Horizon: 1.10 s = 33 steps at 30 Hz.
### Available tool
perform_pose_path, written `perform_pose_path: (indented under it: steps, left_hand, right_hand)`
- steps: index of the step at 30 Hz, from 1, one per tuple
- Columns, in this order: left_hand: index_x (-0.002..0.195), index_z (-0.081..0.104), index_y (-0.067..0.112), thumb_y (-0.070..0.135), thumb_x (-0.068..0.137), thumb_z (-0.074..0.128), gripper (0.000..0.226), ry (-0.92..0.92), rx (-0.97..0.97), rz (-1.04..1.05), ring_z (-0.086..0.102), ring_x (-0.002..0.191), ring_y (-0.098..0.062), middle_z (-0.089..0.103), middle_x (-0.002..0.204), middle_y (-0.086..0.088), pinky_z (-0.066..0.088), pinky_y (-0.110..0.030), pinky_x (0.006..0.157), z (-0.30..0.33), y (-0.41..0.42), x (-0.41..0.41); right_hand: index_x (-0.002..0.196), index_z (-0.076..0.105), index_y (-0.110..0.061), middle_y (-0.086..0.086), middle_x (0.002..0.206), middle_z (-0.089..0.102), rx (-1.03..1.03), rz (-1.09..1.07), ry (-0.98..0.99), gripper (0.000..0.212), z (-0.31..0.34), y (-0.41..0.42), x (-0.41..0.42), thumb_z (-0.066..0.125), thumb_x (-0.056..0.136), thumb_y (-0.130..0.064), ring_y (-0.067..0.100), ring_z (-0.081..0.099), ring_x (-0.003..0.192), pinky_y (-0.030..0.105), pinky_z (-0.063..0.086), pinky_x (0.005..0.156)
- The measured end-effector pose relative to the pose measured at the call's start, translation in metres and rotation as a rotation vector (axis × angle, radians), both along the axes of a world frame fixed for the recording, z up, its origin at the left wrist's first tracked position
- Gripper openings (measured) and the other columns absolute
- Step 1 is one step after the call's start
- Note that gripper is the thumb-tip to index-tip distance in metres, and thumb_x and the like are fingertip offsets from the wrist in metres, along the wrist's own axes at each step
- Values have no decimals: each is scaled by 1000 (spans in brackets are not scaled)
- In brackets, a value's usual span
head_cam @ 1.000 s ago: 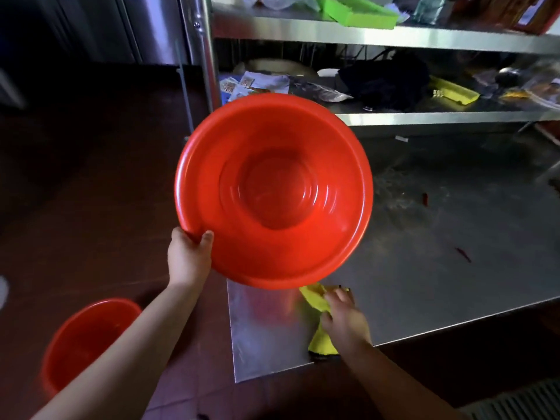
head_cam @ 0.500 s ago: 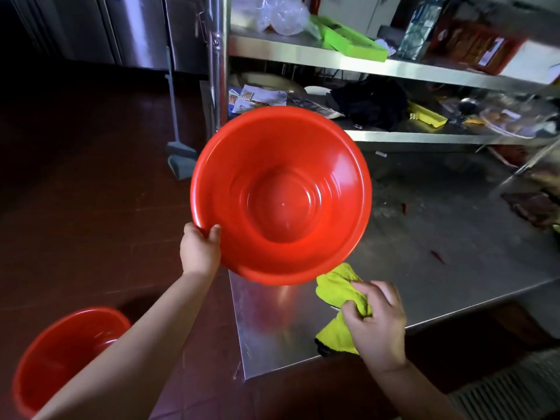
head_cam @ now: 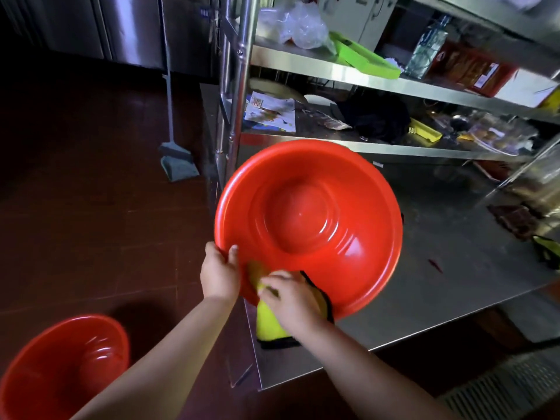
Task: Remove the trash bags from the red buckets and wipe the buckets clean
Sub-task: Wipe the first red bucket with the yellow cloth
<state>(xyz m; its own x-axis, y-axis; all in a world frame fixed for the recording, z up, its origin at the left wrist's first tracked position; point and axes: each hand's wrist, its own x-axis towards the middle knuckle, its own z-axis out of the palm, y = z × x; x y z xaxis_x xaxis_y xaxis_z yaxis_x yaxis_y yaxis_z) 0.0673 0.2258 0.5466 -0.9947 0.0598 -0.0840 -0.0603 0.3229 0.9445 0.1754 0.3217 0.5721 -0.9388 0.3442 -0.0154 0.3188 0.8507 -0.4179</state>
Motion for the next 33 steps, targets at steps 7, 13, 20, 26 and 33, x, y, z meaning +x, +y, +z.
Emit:
perform_pose_path:
  steps: [7,13,20,26,33]
  left_hand:
    - [88,45,7,28,95,50,23,17,-21,-5,60,76,-33,55,73,-6,43,-35,67,3,-10,-9]
    - [87,46,10,30,95,51,22,12,-30,-38,61,77,-31,56,72,-2,47,-37,68,-2,-19,-12]
    - [90,45,16,36,95,48,20,27,-42,-66,62,72,-24,59,75,0,51,-38,66,-14,-23,-20]
    - [87,38,21,39,94,46,20,161,-112,-87,61,69,-27,54,68,7,42,-32,57,-32,-27,-12]
    - [84,34,22,35,93,49,22,217,-97,-81,61,76,-39,61,75,-7,31,-31,59,-29,-15,-17]
  right_hand:
    - [142,41,-23,6,151,36,10,15,-330,43,-27,9,-43,29,102,-36,23,33,137,32,23,112]
    - [150,21,-19,1,159,13,123,157,-511,47,-51,47,-71,24,104,-27,20,15,145,37,14,117]
    - [151,7,-31,1,160,-1,204,-58,-745,52,-95,83,-108,14,101,-41,36,-4,145,51,1,116]
    - [151,4,-32,-3,160,0,73,-229,-673,54,-114,77,-110,14,100,-46,30,-1,146,50,2,114]
    - [151,-7,-15,9,159,-9,258,-13,-435,61,-89,16,-82,24,102,-33,24,1,147,41,9,117]
